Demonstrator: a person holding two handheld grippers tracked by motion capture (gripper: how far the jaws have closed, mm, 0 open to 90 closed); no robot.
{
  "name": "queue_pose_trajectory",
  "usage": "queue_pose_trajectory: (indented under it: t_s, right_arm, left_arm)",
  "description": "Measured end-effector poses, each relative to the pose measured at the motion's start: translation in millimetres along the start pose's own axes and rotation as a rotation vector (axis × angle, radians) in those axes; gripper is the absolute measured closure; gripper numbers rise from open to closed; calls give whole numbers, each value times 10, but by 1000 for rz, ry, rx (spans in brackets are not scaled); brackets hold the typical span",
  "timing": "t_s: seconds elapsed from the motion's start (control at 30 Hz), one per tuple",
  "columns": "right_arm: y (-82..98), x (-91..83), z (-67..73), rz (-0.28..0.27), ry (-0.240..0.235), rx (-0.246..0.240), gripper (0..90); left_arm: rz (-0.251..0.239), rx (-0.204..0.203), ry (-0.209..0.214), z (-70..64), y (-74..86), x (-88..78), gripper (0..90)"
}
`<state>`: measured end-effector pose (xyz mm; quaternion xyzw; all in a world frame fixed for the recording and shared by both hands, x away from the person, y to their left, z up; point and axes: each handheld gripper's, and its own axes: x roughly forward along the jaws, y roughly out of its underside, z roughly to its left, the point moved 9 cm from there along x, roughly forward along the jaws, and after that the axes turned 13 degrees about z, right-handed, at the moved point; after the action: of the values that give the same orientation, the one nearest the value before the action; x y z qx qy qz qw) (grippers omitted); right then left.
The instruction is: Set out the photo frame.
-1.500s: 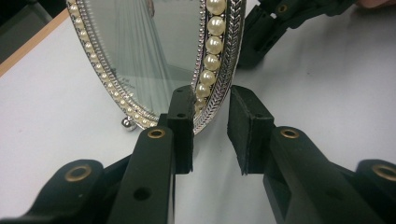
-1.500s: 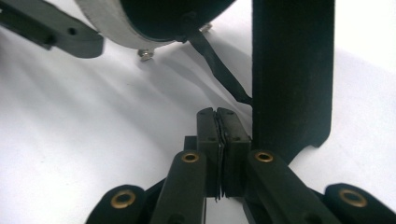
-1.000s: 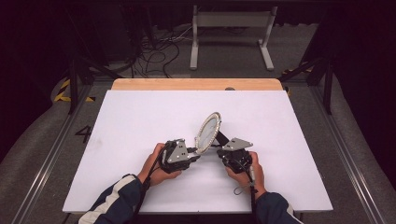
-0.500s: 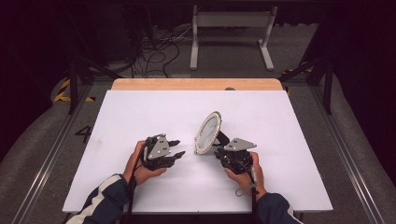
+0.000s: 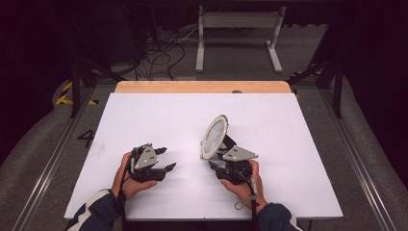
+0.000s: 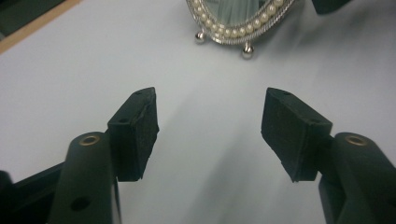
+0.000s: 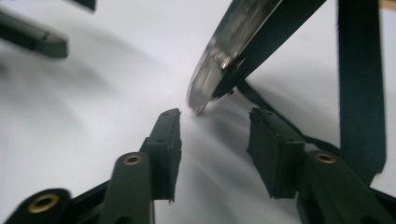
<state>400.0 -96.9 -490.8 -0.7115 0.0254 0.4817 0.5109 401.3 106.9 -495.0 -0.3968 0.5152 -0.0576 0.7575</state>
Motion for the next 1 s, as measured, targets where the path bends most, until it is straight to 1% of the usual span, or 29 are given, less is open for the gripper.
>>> queue_pose_trajectory:
  t_s: [0.03,0.1,0.13,0.17,0.23,0.27,0.3,0.33,0.37,0.4,0.43,0.47,0.5,0.53,0.57,0.6,0.63,0.7,0.73,0.77,0.8,0.83,0.87,0.93,0.97,1.0]
  right_arm:
    - [0,0,0,0,0,0,532]
    - [-29,25,18,-9,-4,22,530]
    - [-51,38,16,-21,5,32,515]
    - [-67,44,23,-29,-1,44,504]
    - [-113,75,30,-41,-6,72,459]
    - [-144,99,27,-46,6,94,460]
    - [-144,99,27,-46,6,94,460]
    - [-167,107,21,-58,17,103,455]
    - [-202,114,-7,-83,52,127,465]
    - [-211,127,-13,-87,61,137,461]
    - [-212,144,-11,-85,59,147,458]
    - [-216,152,-15,-91,60,151,457]
    - [-216,152,-15,-91,60,151,457]
    - [-227,161,-33,-88,73,164,446]
    - [-227,161,-33,-88,73,164,446]
    - [-241,162,-50,-94,76,173,443]
    - [-266,169,-68,-98,79,184,441]
    - [-277,187,-84,-97,81,187,439]
    - [-285,203,-85,-99,72,192,446]
    - [-284,227,-79,-88,66,190,462]
    - [-286,235,-75,-89,66,190,474]
    - [-289,238,-69,-89,68,187,494]
    - [-289,238,-69,-89,68,187,494]
    - [-292,247,-36,-81,63,168,539]
    - [-292,245,-33,-82,65,165,542]
    - [-291,244,-34,-81,61,164,543]
  left_arm:
    - [0,0,0,0,0,0,330]
    - [17,0,1,-17,56,-11,326]
    - [20,4,0,-20,70,-19,322]
    - [23,5,-1,-25,85,-33,317]
    - [23,1,-18,-14,104,-79,294]
    - [7,-19,-24,14,120,-134,289]
    - [7,-19,-24,14,120,-134,287]
    - [5,-31,-21,24,138,-150,287]
    - [9,-39,-26,36,160,-159,272]
    - [17,-51,-25,55,203,-168,265]
    - [17,-51,-25,55,203,-168,258]
    - [20,-61,-23,68,239,-182,248]
    - [20,-61,-23,68,239,-182,237]
    - [32,-69,-30,78,289,-202,224]
    - [32,-69,-30,78,289,-202,213]
    - [45,-70,-42,89,325,-211,213]
    - [48,-86,-53,115,378,-233,178]
    - [56,-104,-50,135,443,-252,179]
    - [61,-110,-53,147,475,-254,179]
    - [61,-110,-53,147,475,-254,179]
    - [73,-113,-58,163,509,-255,179]
    - [83,-112,-64,169,523,-247,179]
    - [83,-112,-64,169,523,-247,179]
    - [94,-102,-64,166,531,-227,179]
    - [99,-103,-59,153,533,-216,179]
    - [104,-93,-60,148,533,-206,179]
